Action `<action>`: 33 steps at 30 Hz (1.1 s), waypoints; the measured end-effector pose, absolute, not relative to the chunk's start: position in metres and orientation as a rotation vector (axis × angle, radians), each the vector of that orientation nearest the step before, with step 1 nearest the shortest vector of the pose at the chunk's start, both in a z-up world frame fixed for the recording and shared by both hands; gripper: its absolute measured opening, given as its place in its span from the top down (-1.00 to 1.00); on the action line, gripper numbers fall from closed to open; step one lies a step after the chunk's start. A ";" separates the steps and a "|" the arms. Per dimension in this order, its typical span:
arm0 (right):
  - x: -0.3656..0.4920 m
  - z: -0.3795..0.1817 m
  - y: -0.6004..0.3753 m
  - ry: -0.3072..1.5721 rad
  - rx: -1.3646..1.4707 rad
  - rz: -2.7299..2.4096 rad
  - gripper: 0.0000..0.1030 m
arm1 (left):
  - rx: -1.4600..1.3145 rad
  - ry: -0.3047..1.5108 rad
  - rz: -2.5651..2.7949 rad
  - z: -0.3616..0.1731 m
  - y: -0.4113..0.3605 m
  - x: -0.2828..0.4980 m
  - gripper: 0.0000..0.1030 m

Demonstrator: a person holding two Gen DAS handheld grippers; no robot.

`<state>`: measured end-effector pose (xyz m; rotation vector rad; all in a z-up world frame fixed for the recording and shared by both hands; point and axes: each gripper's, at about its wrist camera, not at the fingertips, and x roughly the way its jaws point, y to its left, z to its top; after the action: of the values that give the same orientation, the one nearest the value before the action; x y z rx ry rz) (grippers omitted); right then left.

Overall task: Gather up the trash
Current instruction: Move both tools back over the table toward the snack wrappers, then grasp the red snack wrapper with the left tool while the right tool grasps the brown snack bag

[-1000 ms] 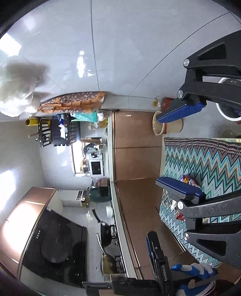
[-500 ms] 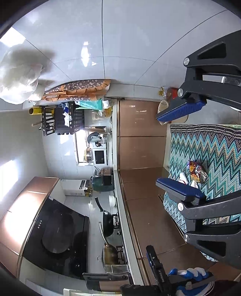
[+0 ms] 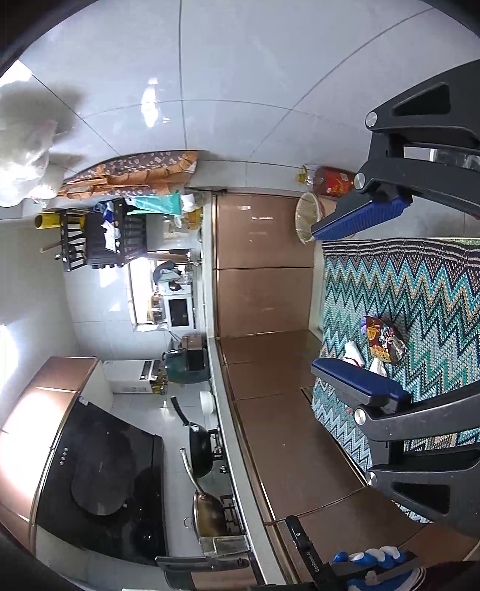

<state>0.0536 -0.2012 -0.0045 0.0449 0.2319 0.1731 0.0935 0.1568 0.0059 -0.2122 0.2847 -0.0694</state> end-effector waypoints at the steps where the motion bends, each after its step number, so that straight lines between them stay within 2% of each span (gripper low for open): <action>1: 0.058 -0.007 -0.200 0.241 0.046 0.176 -0.24 | -0.219 0.298 -0.065 0.002 0.159 0.097 -0.34; 11: 0.115 -0.039 -0.189 0.367 0.057 0.207 -0.25 | -0.246 0.479 -0.053 -0.061 0.172 0.154 -0.34; 23: 0.223 -0.109 -0.171 0.603 0.110 0.273 -0.26 | -0.314 0.764 -0.162 -0.159 0.154 0.257 -0.34; 33: 0.292 -0.165 -0.154 0.763 0.174 0.360 -0.33 | -0.351 0.868 -0.210 -0.206 0.142 0.314 -0.34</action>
<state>0.2922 -0.1542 -0.1648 0.1744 0.7625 0.3598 0.3136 0.1424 -0.2058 -0.3510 0.8681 -0.2102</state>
